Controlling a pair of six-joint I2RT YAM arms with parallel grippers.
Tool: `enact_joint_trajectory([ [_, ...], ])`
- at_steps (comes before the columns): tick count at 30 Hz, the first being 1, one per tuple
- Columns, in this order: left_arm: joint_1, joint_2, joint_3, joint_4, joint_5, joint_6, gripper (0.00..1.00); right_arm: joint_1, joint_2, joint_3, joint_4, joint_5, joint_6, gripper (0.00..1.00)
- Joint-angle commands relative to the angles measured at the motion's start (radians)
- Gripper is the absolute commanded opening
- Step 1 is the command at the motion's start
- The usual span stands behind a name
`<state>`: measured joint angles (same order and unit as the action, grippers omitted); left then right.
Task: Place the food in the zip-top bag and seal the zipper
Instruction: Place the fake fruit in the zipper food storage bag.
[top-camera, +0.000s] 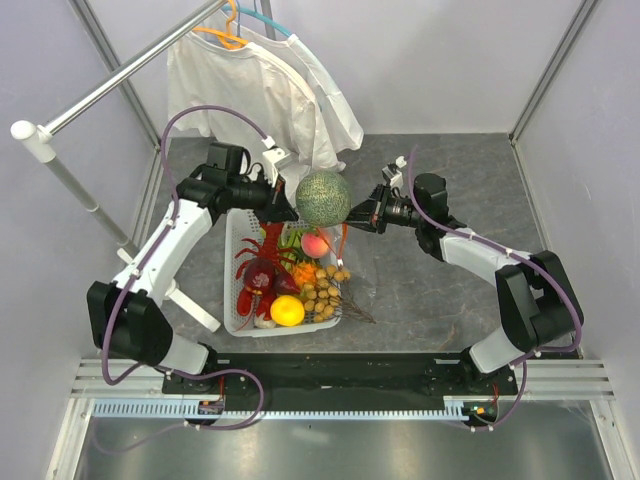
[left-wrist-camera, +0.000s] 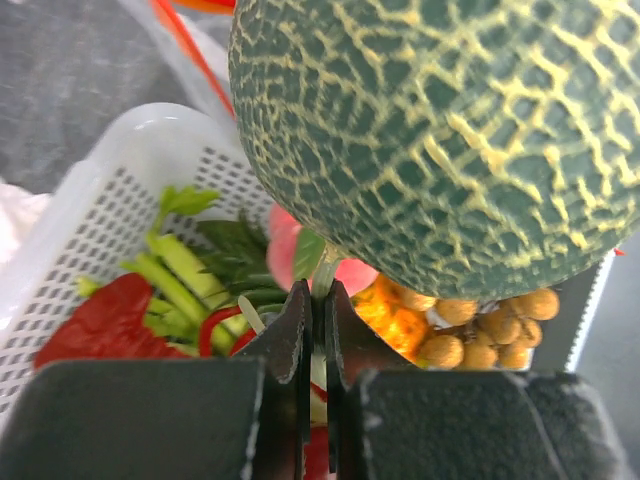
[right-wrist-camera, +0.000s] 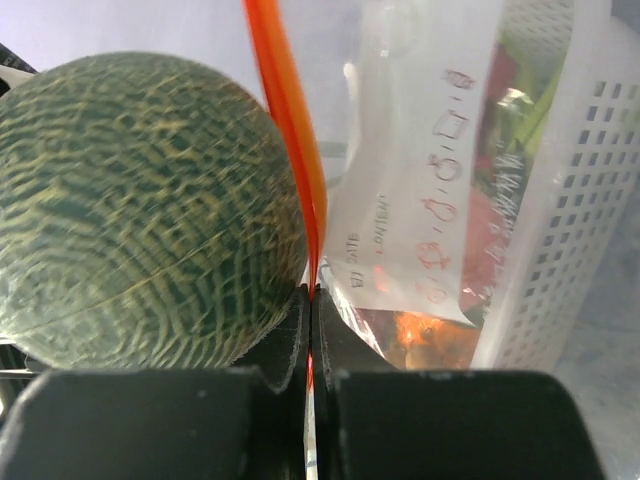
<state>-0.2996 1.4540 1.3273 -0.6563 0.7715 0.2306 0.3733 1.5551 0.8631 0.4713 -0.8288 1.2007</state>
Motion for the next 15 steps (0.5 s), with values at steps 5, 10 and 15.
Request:
enact_joint_trajectory([
  [5,0.024,-0.044,0.038,-0.08,-0.109,0.267,0.02,-0.001,-0.016,0.053,0.0,-0.001,-0.056,0.0],
  [10,-0.001,0.045,0.15,-0.262,-0.162,0.415,0.02,-0.002,-0.012,0.086,-0.004,-0.009,-0.055,0.0],
  [15,-0.105,0.117,0.191,-0.325,-0.279,0.507,0.02,0.001,0.003,0.083,0.038,-0.018,-0.029,0.0],
])
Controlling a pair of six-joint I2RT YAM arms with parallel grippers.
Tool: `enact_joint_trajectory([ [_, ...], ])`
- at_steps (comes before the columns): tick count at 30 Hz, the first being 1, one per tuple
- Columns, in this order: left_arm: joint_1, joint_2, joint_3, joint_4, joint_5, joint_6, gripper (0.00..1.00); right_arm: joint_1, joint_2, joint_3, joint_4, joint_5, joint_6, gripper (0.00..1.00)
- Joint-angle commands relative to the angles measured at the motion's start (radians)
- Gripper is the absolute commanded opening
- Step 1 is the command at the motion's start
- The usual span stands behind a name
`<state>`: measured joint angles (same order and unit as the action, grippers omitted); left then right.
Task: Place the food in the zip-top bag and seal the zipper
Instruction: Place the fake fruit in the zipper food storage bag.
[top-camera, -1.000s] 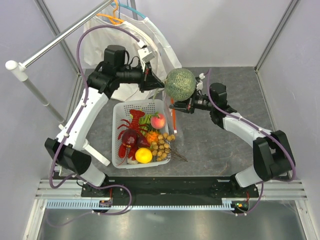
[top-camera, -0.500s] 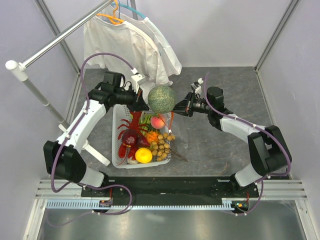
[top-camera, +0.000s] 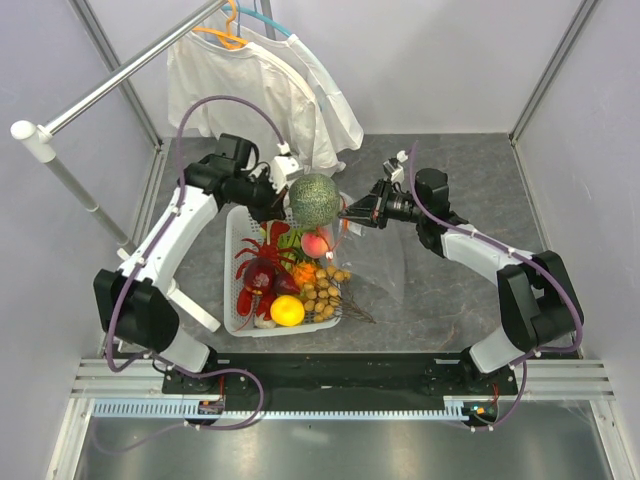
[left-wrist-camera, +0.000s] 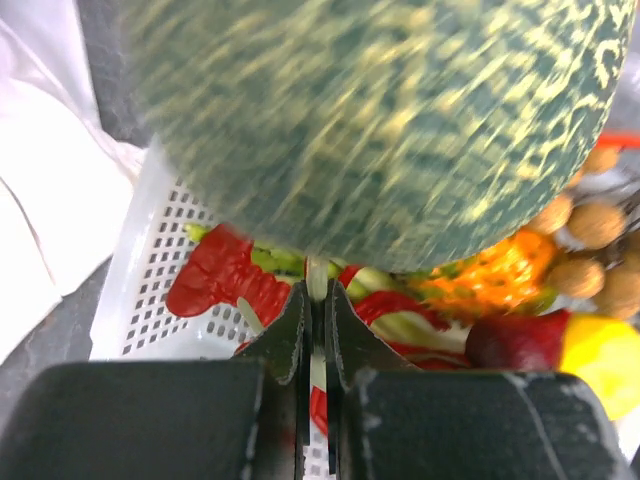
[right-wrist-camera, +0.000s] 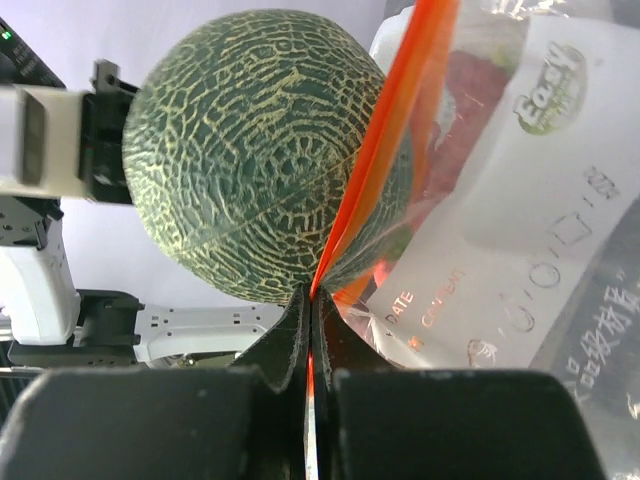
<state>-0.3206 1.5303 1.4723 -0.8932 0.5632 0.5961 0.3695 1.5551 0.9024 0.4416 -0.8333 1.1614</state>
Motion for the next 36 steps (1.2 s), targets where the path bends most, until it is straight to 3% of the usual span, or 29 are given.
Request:
enact_joint_trajectory([
  [1,-0.104,0.048,0.048,-0.104,-0.081,0.151,0.02,0.005,0.003,0.046,0.065,-0.015,0.008,0.0],
  [15,-0.173,0.077,0.1,-0.302,-0.178,0.475,0.02,-0.006,0.053,0.134,0.046,-0.062,-0.046,0.0],
  [27,-0.218,0.223,0.287,-0.446,-0.252,0.633,0.02,-0.003,0.08,0.316,-0.161,-0.127,-0.239,0.0],
  [36,-0.256,0.237,0.313,-0.452,-0.352,0.763,0.02,0.003,0.112,0.391,-0.268,-0.136,-0.325,0.0],
])
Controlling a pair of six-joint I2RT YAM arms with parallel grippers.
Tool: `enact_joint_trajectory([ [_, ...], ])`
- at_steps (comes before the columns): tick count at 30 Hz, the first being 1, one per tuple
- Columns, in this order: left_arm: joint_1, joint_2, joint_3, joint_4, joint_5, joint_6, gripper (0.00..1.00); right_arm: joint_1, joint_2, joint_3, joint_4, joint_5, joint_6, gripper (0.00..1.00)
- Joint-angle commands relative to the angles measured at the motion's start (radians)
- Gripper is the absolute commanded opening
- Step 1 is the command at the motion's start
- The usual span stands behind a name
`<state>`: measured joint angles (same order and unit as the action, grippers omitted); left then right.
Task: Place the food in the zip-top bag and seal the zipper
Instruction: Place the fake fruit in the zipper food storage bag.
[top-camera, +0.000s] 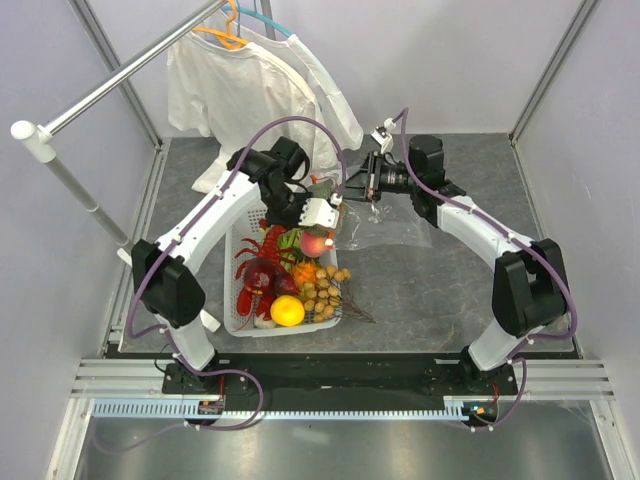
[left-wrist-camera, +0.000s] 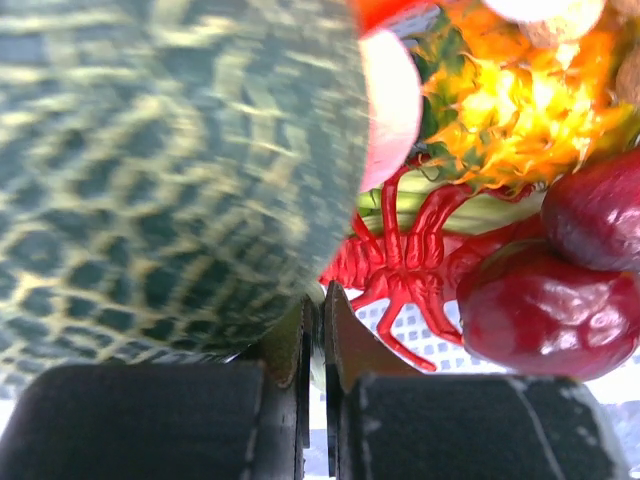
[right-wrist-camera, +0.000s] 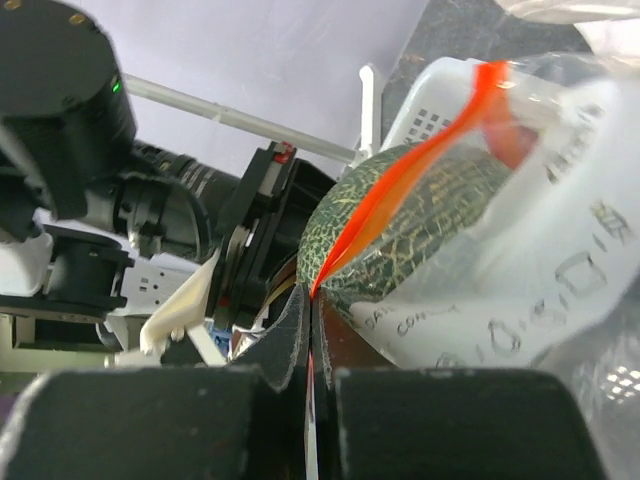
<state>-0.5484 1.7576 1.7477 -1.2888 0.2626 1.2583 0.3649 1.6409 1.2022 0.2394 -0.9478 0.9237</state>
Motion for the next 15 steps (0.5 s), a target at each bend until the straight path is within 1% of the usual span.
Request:
enact_joint_trajectory([
  [1,-0.028,0.02,0.053,-0.069,-0.056,0.099,0.02,0.011,0.033,0.103,-0.116,-0.02,-0.135,0.0],
  [2,-0.03,0.026,0.085,-0.072,-0.065,0.099,0.02,0.015,0.036,0.115,-0.146,-0.019,-0.161,0.0],
  [5,-0.039,0.049,0.118,-0.096,-0.114,0.115,0.02,0.017,0.037,0.157,-0.233,-0.008,-0.25,0.0],
  [8,-0.047,0.062,0.15,-0.124,-0.114,0.113,0.02,0.017,0.034,0.192,-0.291,0.001,-0.293,0.0],
  [11,-0.054,0.066,0.173,-0.095,-0.079,0.067,0.02,0.017,0.037,0.212,-0.33,-0.002,-0.306,0.01],
  [13,-0.051,0.066,0.22,-0.063,-0.028,0.011,0.06,0.017,0.034,0.188,-0.348,-0.002,-0.316,0.01],
  [14,-0.05,0.066,0.249,-0.055,-0.011,-0.009,0.06,0.017,0.031,0.174,-0.347,-0.002,-0.318,0.01],
  [15,-0.048,0.054,0.262,-0.032,0.036,-0.032,0.06,0.019,0.028,0.149,-0.35,-0.002,-0.321,0.01],
])
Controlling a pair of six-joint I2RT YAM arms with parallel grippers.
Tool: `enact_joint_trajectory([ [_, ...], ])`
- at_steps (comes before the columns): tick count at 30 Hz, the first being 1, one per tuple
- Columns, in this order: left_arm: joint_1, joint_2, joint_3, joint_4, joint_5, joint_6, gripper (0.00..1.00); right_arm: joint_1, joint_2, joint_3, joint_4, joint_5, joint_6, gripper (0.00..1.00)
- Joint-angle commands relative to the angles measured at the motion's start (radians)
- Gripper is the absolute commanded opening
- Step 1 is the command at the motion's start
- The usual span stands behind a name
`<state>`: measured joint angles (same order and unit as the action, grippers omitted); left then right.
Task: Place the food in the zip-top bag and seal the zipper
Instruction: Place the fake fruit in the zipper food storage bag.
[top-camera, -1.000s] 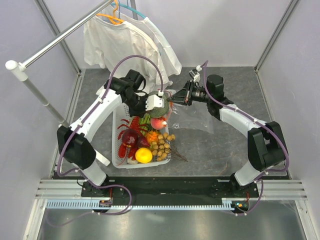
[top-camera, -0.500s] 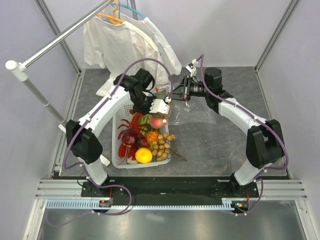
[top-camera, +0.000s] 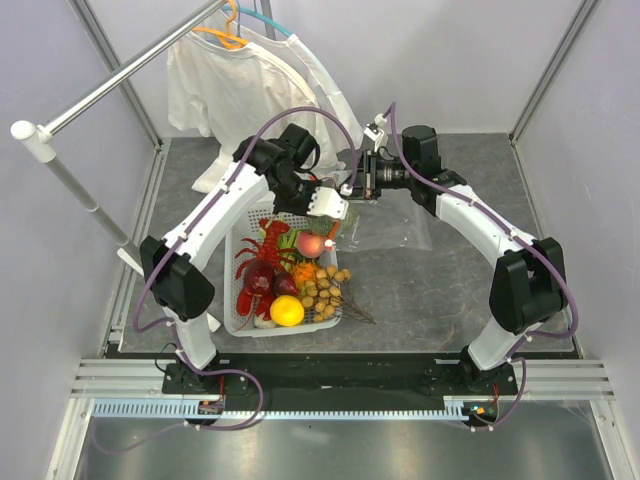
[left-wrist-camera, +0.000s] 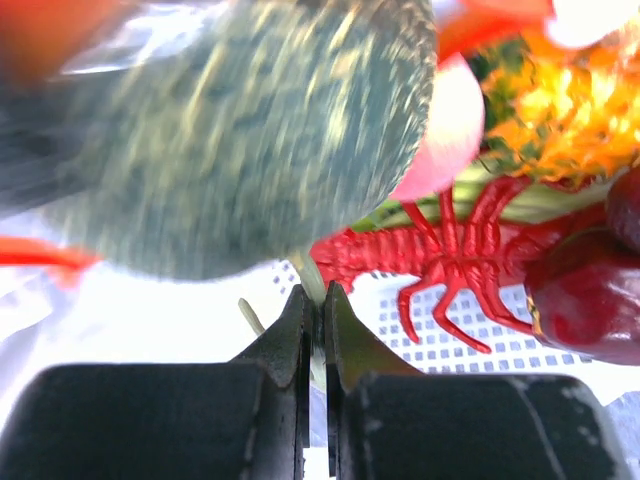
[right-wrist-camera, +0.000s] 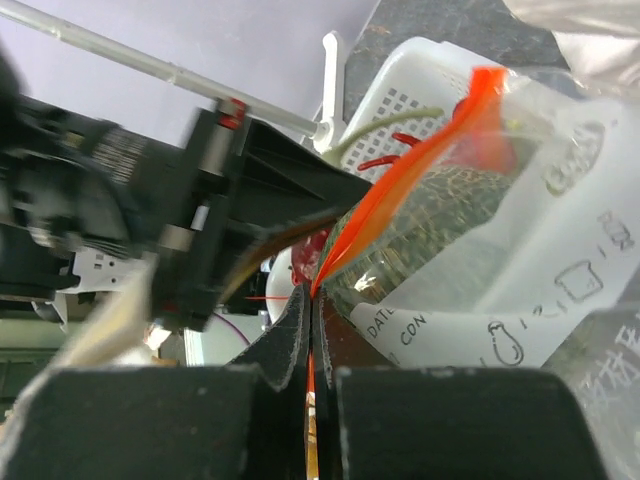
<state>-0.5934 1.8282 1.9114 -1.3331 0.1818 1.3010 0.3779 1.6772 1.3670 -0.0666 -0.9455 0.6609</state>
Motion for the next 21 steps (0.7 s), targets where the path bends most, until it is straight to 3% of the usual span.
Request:
enact_joint_trajectory([
  [1,0.0,-0.027,0.103,0.024,0.146,-0.086,0.06,0.006,-0.01,-0.025,-0.048,-0.004,-0.058,0.02],
  [6,-0.008,-0.11,0.054,0.123,0.271,-0.147,0.14,0.006,-0.005,-0.019,-0.055,-0.018,-0.063,0.02],
  [7,-0.011,-0.113,0.046,0.144,0.268,-0.155,0.25,0.004,-0.005,-0.013,-0.047,-0.024,-0.052,0.0],
  [10,-0.006,-0.104,0.054,0.17,0.258,-0.236,0.47,0.004,-0.016,0.006,-0.012,-0.044,-0.017,0.0],
  [13,0.049,-0.096,0.096,0.179,0.346,-0.343,0.69,-0.005,-0.043,0.009,0.027,-0.045,0.003,0.0],
  [16,0.135,-0.105,0.123,0.224,0.468,-0.486,0.77,-0.019,-0.063,0.006,0.031,-0.042,0.008,0.0],
  [21,0.289,-0.139,0.057,0.444,0.571,-0.892,0.76,-0.04,-0.063,-0.011,0.037,-0.041,0.025,0.0],
])
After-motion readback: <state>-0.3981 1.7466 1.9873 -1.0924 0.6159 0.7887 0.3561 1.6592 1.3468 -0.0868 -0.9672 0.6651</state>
